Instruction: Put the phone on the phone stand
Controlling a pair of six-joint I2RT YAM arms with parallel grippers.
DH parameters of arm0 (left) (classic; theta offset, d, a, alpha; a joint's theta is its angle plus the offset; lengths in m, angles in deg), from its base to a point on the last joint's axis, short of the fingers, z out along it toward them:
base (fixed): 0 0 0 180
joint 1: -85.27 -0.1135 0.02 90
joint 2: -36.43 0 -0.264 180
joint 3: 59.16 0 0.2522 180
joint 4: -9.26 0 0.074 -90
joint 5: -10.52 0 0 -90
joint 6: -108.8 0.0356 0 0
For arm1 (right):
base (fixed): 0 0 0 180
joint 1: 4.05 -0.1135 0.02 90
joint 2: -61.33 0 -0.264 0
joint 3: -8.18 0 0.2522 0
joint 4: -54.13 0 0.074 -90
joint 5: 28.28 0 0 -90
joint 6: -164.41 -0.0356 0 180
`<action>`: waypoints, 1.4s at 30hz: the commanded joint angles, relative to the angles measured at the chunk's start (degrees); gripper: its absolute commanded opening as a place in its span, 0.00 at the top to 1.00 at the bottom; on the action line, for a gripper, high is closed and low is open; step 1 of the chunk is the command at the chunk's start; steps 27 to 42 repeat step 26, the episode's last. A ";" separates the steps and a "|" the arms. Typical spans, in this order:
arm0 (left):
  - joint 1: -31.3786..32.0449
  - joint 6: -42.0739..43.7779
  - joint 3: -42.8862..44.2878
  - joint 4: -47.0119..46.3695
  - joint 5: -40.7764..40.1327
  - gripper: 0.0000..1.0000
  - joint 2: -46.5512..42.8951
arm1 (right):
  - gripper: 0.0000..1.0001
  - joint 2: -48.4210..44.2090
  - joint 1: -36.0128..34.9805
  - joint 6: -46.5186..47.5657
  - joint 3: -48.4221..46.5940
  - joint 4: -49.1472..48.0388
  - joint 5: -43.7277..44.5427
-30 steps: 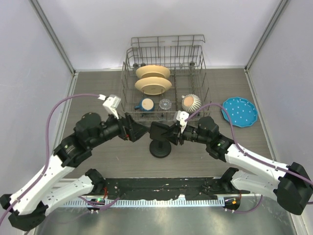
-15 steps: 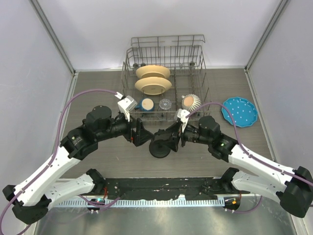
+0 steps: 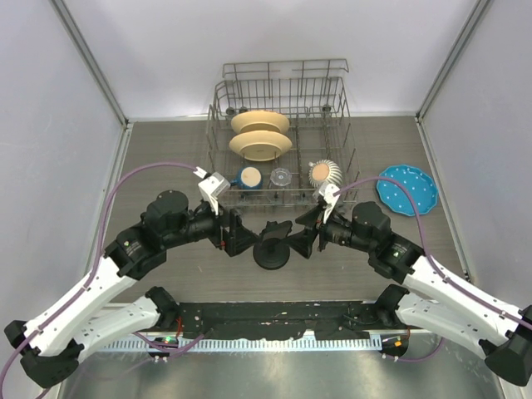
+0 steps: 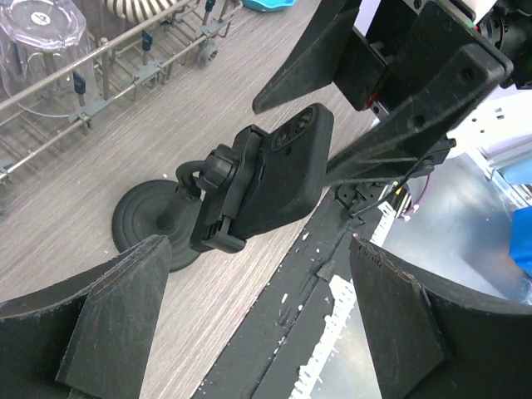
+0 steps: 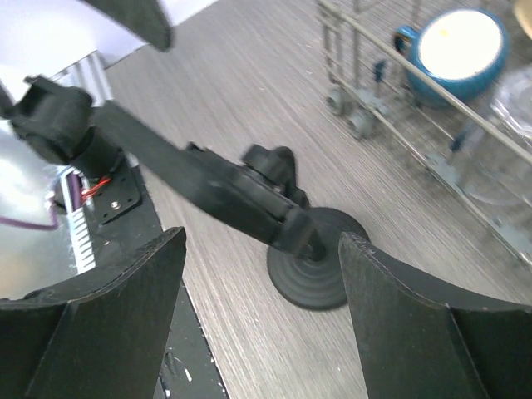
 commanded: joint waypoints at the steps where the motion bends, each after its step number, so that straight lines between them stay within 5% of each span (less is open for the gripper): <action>1: 0.23 -2.66 -1.17 -3.38 -0.93 0.08 -3.41 | 0.20 -3.04 -0.01 -4.62 -3.97 8.88 12.93; 15: 0.23 -4.68 -2.67 -0.56 -28.16 0.00 -21.59 | 0.15 -29.30 -0.01 -26.68 -13.19 38.61 65.41; 26: 0.23 -4.25 -3.02 -0.83 -32.75 0.00 -29.34 | 0.08 -34.60 -0.01 -17.82 -15.40 31.68 62.53; 42: 0.23 -4.25 -3.02 -0.83 -32.75 0.00 -29.34 | 0.08 -34.60 -0.01 -17.82 -15.40 31.68 62.53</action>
